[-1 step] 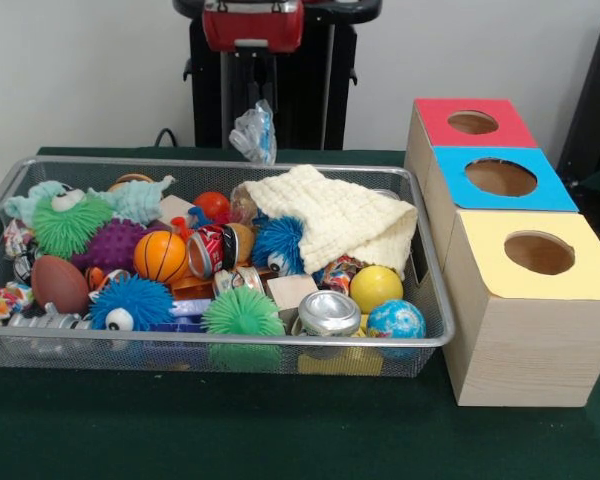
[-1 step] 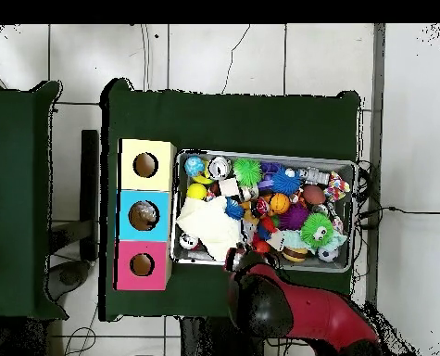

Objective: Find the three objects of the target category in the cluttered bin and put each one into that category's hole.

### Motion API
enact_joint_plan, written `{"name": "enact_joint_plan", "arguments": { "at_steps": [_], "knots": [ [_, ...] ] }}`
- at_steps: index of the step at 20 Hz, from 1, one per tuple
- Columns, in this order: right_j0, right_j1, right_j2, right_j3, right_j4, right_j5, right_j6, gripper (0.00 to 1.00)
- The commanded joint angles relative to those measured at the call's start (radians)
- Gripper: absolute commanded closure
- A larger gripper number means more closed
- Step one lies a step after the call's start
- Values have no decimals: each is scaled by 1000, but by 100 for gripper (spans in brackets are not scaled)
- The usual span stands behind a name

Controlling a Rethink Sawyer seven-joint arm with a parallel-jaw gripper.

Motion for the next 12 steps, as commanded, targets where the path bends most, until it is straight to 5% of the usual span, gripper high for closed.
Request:
{"name": "enact_joint_plan", "arguments": {
  "at_steps": [1, 12],
  "knots": [
    [59, -24, -52, 24, 95, -20, 253, 100],
    [196, -89, -118, 43, 215, 25, 273, 100]
  ]
}}
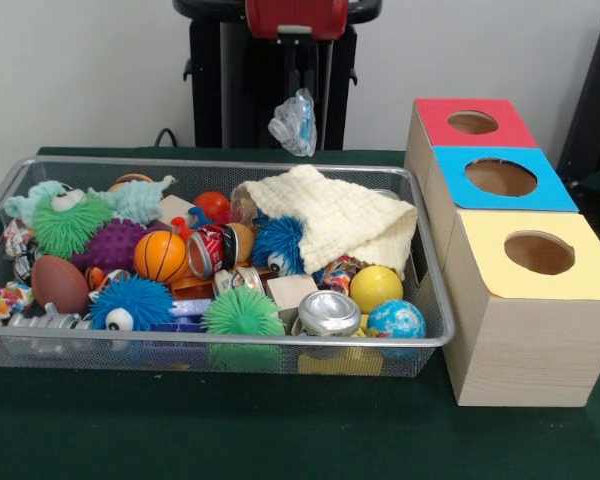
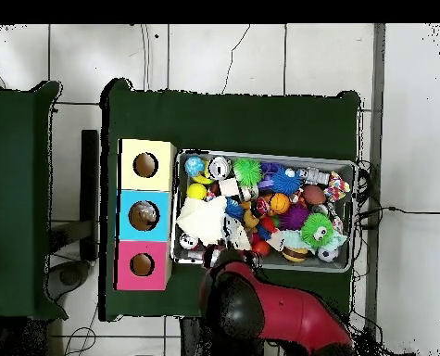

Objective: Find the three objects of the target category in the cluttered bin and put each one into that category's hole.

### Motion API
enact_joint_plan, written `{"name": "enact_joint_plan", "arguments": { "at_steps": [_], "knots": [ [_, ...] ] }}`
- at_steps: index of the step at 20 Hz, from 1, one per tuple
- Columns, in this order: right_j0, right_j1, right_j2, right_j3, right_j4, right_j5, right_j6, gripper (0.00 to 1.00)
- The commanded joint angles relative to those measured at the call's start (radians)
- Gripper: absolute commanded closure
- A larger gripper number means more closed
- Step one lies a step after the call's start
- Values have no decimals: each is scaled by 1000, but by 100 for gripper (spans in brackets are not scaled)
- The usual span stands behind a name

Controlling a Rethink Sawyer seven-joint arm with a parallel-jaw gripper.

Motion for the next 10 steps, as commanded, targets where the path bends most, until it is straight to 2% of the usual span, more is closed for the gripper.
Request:
{"name": "enact_joint_plan", "arguments": {
  "at_steps": [1, 10],
  "knots": [
    [58, -41, -52, 35, 100, 25, 260, 100],
    [165, -51, -117, 27, 182, 49, 268, 100]
  ]
}}
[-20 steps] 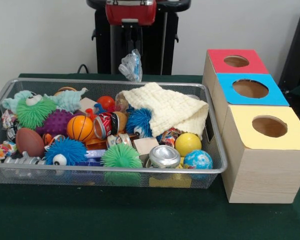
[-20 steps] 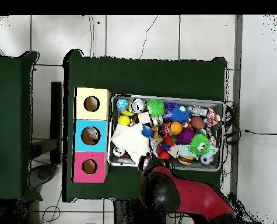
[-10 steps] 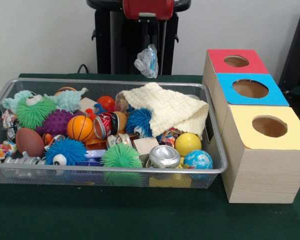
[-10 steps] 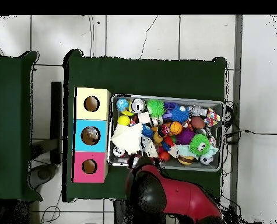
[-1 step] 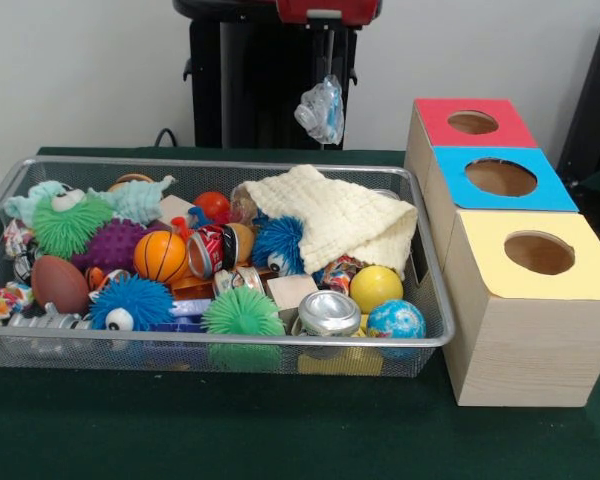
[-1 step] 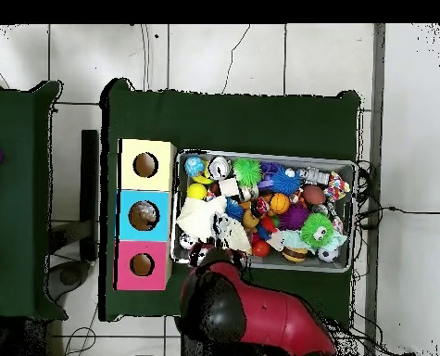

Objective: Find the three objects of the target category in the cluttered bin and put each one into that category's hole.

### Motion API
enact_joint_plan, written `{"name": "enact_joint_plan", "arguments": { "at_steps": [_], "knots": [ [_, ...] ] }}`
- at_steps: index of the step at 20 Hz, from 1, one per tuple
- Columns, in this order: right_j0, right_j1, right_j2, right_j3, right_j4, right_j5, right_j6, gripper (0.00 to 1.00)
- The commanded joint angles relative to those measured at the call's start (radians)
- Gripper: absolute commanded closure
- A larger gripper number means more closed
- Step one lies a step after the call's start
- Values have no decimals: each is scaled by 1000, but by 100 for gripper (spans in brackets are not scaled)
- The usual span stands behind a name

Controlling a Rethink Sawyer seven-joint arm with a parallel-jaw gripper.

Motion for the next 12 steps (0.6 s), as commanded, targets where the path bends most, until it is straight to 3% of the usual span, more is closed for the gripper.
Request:
{"name": "enact_joint_plan", "arguments": {
  "at_steps": [1, 12],
  "knots": [
    [57, -10, -57, 20, 94, 50, 266, 100],
    [207, 21, -144, 7, 192, 25, 289, 100]
  ]
}}
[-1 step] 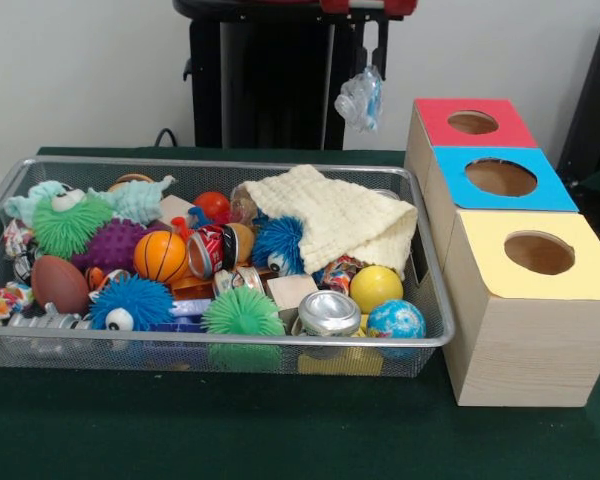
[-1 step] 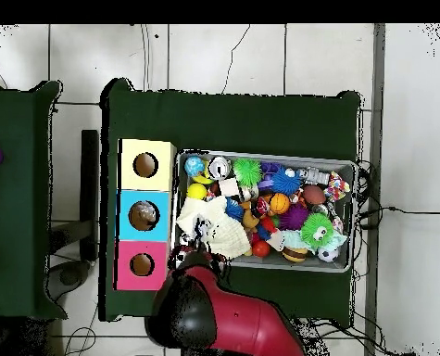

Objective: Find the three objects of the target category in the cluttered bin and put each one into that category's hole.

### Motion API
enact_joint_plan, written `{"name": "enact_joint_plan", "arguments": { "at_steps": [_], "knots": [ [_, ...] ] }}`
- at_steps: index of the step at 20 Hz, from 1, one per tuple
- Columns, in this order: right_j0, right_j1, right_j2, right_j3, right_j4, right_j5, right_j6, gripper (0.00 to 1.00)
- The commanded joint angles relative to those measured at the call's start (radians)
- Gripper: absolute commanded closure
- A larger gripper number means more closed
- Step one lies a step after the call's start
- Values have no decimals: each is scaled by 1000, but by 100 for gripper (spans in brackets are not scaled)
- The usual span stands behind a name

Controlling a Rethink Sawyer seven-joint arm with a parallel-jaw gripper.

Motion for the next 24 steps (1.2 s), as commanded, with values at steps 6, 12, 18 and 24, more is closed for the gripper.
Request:
{"name": "enact_joint_plan", "arguments": {
  "at_steps": [6, 12, 18, 24],
  "knots": [
    [159, 48, -111, -23, 147, 35, 310, 100],
    [236, 68, -153, -51, 201, 50, 316, 100],
    [240, 93, -140, -53, 233, 23, 313, 100],
    [255, 140, -147, -96, 257, 32, 309, 100]
  ]
}}
